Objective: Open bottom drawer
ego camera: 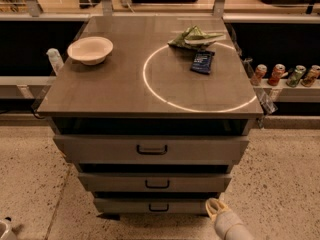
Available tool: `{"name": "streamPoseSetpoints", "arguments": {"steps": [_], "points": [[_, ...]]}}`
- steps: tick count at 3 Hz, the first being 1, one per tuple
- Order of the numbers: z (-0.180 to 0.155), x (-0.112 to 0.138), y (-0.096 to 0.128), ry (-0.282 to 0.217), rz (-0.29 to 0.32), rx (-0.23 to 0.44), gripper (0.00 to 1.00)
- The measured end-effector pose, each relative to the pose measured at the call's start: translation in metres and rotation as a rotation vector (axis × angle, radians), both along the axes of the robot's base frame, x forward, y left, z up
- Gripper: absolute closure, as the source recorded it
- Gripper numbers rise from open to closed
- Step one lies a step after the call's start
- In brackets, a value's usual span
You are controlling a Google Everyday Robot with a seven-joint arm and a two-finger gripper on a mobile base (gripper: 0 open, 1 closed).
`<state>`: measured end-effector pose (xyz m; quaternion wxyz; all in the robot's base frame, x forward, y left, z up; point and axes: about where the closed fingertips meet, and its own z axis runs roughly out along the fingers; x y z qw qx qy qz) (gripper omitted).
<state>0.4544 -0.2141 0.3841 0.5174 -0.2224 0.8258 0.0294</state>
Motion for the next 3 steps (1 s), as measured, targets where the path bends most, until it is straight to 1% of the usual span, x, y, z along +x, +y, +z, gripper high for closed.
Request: {"name": "streamPoseSetpoints", "arguments": {"steps": [1, 2, 3], "points": [[-0.022, -0.008, 0.017, 0.024, 0.001, 0.049, 1.00], [-0.051, -0.013, 0.027, 0.087, -0.023, 0.052, 1.00], [-0.092, -0.014, 0.043, 0.108, -0.043, 0.092, 1.00]]}}
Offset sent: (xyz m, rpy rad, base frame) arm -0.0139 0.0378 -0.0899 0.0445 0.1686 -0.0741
